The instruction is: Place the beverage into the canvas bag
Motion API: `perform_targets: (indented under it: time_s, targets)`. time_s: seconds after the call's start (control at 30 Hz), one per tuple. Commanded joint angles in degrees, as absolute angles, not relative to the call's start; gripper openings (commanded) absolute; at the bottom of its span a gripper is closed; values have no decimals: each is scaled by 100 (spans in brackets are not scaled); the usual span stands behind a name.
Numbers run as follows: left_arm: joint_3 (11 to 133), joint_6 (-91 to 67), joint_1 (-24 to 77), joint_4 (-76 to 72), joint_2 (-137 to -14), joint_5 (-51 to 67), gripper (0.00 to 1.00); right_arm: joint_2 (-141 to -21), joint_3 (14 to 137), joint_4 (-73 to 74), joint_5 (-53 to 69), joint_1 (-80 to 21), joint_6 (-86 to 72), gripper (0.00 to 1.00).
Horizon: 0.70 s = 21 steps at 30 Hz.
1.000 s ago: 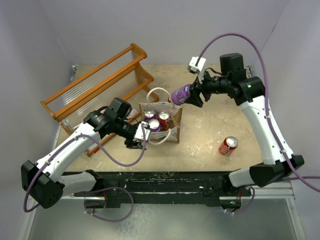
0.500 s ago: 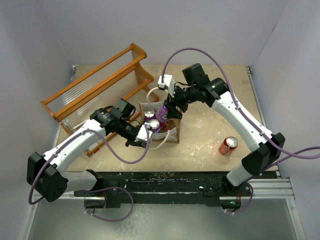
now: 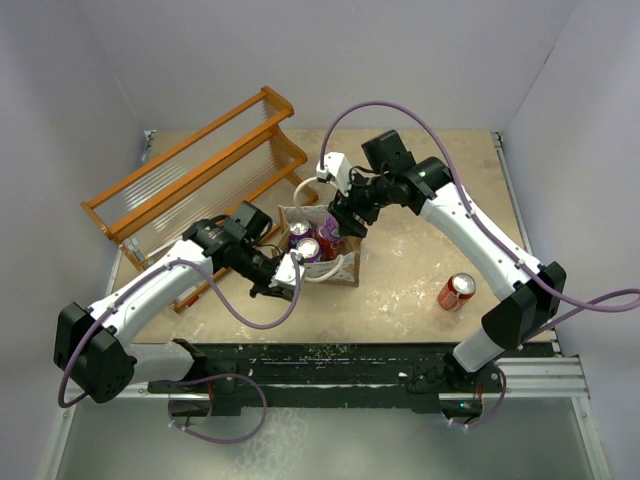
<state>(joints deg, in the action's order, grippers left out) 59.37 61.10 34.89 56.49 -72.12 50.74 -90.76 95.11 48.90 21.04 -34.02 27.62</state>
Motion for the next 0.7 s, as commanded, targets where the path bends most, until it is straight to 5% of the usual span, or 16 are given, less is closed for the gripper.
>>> perform_targets:
  time_s: [0.0,0.07,0.3,0.67]
  targets:
    - [5950,6187,3514,5625,-7106,5206,0,-8897,9618,4670,2316,-3377,2861,0]
    - [6003,6188,3516,5639,-7097,5202,4,-8893,9706,4688,2555,-3381,2857,0]
    - [6244,6308,3515,6038,-6620,4899,40,-8884,9877,4520,2880,-3380,2868,0]
    - [6772,5591,3462,5435,-6390,4525,71,-8980,9933,4173,2793,-3376,2672,0]
